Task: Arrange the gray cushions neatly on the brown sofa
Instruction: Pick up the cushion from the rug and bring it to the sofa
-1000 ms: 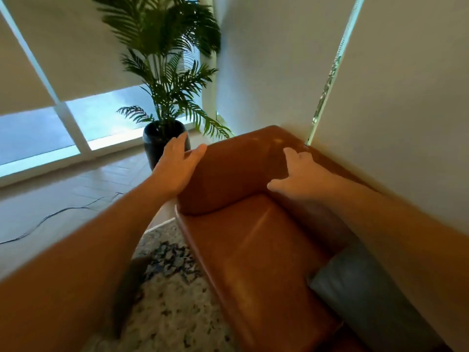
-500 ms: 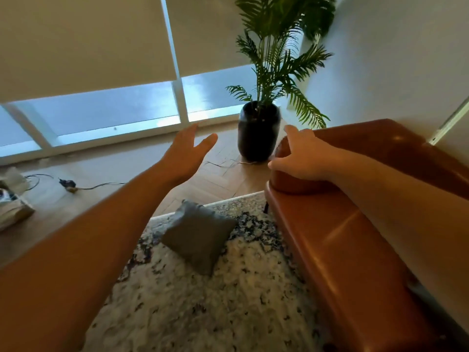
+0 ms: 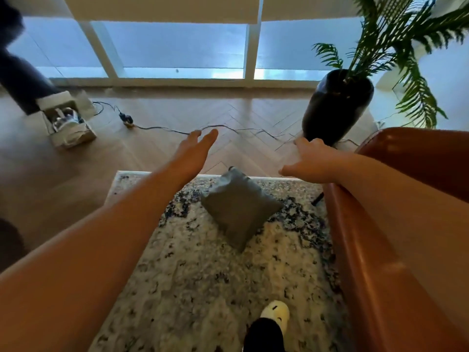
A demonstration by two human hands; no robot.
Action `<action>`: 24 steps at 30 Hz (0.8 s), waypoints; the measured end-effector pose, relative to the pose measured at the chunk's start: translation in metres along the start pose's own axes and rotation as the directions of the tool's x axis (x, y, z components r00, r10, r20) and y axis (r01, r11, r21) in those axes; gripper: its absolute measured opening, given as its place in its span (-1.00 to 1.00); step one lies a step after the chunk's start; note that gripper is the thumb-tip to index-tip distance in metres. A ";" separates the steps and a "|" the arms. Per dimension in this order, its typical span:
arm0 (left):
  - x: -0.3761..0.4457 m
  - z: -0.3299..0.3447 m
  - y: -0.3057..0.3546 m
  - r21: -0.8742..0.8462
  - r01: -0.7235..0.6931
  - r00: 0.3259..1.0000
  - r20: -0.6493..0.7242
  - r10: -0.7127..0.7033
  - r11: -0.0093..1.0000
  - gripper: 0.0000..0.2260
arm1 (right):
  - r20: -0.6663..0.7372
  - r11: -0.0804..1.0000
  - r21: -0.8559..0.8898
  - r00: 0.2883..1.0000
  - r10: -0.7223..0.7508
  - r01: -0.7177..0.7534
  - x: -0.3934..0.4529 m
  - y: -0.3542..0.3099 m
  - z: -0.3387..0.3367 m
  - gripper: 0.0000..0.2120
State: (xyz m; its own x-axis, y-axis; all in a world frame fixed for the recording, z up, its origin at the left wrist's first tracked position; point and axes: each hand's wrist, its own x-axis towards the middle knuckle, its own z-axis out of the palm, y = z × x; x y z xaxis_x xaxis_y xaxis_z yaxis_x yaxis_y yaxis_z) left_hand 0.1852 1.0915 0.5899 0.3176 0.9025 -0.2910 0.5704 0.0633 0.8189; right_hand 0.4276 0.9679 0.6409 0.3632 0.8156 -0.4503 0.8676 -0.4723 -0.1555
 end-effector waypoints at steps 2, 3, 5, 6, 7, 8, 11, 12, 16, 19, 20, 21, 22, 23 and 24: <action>0.019 0.002 -0.013 -0.023 0.064 0.998 -0.020 -0.065 0.998 -0.33 | 0.049 0.999 -0.016 0.998 -0.030 0.031 0.035 -0.001 0.000 -0.04; 0.029 0.002 -0.018 -0.045 0.095 0.995 -0.034 -0.097 0.994 -0.32 | 0.068 0.999 -0.015 0.996 -0.051 0.052 0.054 -0.001 -0.002 -0.05; 0.051 0.003 -0.029 -0.088 0.149 0.986 -0.065 -0.155 0.985 -0.30 | 0.101 0.997 -0.014 0.992 -0.079 0.081 0.091 -0.002 -0.003 -0.06; 0.060 0.005 -0.034 -0.112 0.174 0.980 -0.077 -0.183 0.978 -0.30 | 0.117 0.996 -0.020 0.989 -0.086 0.089 0.108 -0.002 -0.003 -0.07; 0.069 0.008 -0.039 -0.133 0.198 0.974 -0.081 -0.210 0.971 -0.30 | 0.135 0.995 -0.028 0.987 -0.090 0.095 0.125 -0.003 -0.002 -0.07; 0.077 0.011 -0.045 -0.148 0.223 0.969 -0.079 -0.236 0.964 -0.29 | 0.150 0.994 -0.034 0.984 -0.094 0.100 0.141 -0.003 0.000 -0.08; 0.099 0.021 -0.062 -0.162 0.280 0.954 -0.062 -0.293 0.946 -0.30 | 0.179 0.993 -0.028 0.978 -0.111 0.118 0.181 -0.010 0.008 -0.09; 0.107 0.024 -0.068 -0.165 0.285 0.953 -0.062 -0.298 0.944 -0.32 | 0.187 0.991 -0.026 0.975 -0.122 0.129 0.192 -0.014 0.012 -0.09; 0.146 0.028 -0.091 -0.187 0.330 0.938 -0.046 -0.344 0.925 -0.38 | 0.230 0.987 0.030 0.959 -0.163 0.160 0.239 -0.031 0.028 -0.18; 0.177 0.033 -0.110 -0.219 0.391 0.914 -0.021 -0.405 0.894 -0.34 | 0.247 0.983 0.107 0.954 -0.172 0.150 0.271 -0.042 0.046 -0.23; 0.185 0.037 -0.117 -0.229 0.411 0.904 -0.019 -0.426 0.882 -0.32 | 0.247 0.981 0.128 0.953 -0.173 0.145 0.281 -0.044 0.054 -0.25; 0.192 0.042 -0.126 -0.236 0.426 0.898 -0.007 -0.440 0.874 -0.32 | 0.245 0.980 0.140 0.953 -0.176 0.144 0.290 -0.046 0.063 -0.29; 0.198 0.049 -0.135 -0.244 0.439 0.893 0.012 -0.450 0.865 -0.31 | 0.243 0.979 0.139 0.953 -0.181 0.150 0.299 -0.046 0.074 -0.34; 0.203 0.057 -0.144 -0.248 0.457 0.885 0.029 -0.465 0.854 -0.30 | 0.248 0.979 0.131 0.951 -0.184 0.155 0.308 -0.045 0.086 -0.35; 0.207 0.066 -0.154 -0.247 0.482 0.873 0.047 -0.486 0.841 -0.29 | 0.271 0.981 0.123 0.946 -0.180 0.152 0.316 -0.044 0.099 -0.32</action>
State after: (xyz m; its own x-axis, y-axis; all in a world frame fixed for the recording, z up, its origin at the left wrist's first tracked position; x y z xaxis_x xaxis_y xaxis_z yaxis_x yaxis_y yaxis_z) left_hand 0.2131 1.2406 0.3706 0.0354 0.7367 -0.6753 0.4450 0.5934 0.6707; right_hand 0.4706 1.2134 0.4180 0.0951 0.7659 -0.6359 0.8643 -0.3804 -0.3289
